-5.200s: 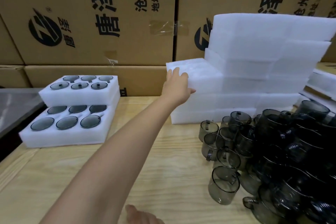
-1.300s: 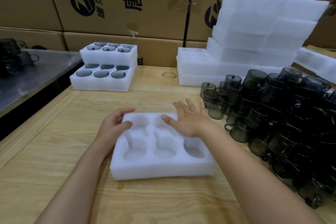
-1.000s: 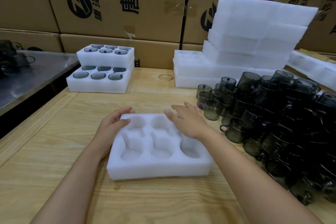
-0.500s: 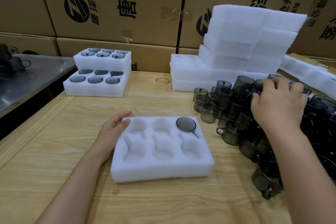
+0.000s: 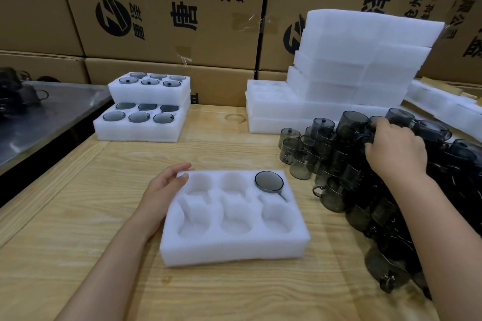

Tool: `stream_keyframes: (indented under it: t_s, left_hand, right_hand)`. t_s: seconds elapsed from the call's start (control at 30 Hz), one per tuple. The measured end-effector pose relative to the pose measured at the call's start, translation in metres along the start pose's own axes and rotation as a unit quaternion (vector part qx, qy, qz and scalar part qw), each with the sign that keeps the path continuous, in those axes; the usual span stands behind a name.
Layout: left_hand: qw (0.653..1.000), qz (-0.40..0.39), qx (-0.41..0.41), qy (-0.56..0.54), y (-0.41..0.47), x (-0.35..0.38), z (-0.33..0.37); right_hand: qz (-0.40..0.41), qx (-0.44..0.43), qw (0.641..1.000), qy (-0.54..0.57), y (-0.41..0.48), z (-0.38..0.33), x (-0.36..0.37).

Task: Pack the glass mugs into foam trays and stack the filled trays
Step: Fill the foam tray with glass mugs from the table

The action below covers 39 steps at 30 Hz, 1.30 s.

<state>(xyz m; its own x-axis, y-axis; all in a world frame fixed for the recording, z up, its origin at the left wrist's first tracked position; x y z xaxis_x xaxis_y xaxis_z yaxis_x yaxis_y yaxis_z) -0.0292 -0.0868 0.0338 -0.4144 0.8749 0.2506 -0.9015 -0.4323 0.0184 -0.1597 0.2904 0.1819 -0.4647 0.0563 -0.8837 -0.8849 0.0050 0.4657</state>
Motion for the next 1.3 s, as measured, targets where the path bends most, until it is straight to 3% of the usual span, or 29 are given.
stream_keyframes:
  t_s: [0.3,0.57,0.7,0.9,1.07,1.3]
  left_hand:
    - [1.000,-0.005,0.000,0.000,-0.001,0.000,0.001]
    - [1.000,0.003,-0.002,0.014,-0.001,-0.001,0.000]
    - [1.000,0.003,0.001,0.012,-0.001,0.000,0.001]
    - [1.000,0.003,0.003,0.009,-0.001,-0.001,0.002]
    - [1.000,0.008,0.012,0.002,0.000,0.001,0.002]
    - [1.000,-0.010,0.014,0.003,-0.001,0.005,0.003]
  right_hand:
    - [0.025,0.001,0.987,0.161,0.006,0.002,-0.004]
    - [0.076,-0.042,0.950,0.299,-0.022,-0.031,-0.047]
    - [0.024,-0.084,0.912,0.402,-0.043,-0.075,-0.048]
    - [-0.133,-0.158,0.866,0.456,-0.071,-0.142,-0.007]
    - [-0.183,-0.195,0.847,0.459,-0.080,-0.166,0.010]
    - [-0.220,-0.232,0.857,0.404,-0.083,-0.164,0.017]
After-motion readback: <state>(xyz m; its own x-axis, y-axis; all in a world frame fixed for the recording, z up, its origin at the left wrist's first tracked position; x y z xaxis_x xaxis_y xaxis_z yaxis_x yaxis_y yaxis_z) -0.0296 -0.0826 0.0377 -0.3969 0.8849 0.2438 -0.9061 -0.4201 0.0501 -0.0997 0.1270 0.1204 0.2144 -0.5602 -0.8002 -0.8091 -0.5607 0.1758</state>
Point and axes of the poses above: each hand's wrist, its own y-axis towards the middle knuckle, its own x-axis out of the palm, z = x × y, the point moved 7 cm from there along y, towards the middle knuckle, and after that the axes turned 3 degrees about -y, right-handed, at the moved point
